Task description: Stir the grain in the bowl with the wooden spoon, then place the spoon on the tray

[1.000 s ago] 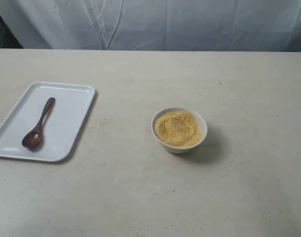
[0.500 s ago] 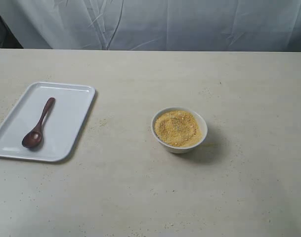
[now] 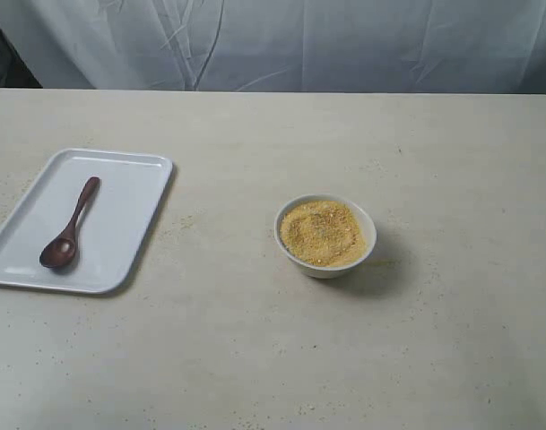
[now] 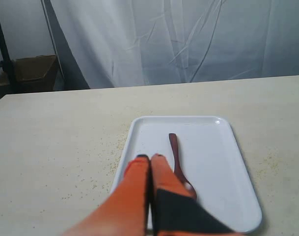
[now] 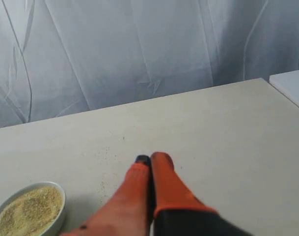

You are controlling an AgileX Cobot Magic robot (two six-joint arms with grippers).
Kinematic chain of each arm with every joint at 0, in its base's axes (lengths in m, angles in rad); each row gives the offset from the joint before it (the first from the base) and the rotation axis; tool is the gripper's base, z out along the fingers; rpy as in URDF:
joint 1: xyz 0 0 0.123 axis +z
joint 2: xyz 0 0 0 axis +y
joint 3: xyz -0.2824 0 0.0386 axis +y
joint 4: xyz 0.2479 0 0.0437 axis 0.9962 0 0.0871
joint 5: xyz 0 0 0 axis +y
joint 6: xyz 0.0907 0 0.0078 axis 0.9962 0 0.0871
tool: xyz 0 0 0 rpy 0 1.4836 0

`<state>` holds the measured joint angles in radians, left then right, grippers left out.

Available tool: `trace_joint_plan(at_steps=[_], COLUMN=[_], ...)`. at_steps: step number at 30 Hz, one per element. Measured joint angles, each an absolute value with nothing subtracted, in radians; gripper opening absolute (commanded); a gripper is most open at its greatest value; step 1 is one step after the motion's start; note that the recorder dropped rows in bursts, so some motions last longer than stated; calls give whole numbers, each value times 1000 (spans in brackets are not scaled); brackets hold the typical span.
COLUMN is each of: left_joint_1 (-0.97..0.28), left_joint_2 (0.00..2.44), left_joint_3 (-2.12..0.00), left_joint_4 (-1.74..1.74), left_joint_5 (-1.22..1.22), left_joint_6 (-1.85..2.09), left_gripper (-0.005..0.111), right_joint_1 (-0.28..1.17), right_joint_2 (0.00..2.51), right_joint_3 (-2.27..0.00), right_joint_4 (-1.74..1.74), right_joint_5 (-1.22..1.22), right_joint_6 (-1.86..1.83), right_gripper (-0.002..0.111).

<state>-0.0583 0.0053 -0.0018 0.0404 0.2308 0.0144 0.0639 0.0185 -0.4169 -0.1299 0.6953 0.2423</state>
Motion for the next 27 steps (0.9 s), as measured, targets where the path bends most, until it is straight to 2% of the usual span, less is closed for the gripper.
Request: trace_joint_plan(at_steps=[14, 27], left_joint_1=[-58, -58], left_joint_2=[5, 5], left_joint_3=[-2, -2], left_joint_4=[40, 40], left_joint_5=[231, 231], left_joint_6=[14, 14], left_gripper=[0, 0], right_joint_1=[64, 64], right_joint_2=[6, 6], right_joint_3=[-131, -4], right_joint_4=[-121, -188], right_joint_5=[444, 366], right_joint_6=[242, 242], right_gripper=[-1, -1])
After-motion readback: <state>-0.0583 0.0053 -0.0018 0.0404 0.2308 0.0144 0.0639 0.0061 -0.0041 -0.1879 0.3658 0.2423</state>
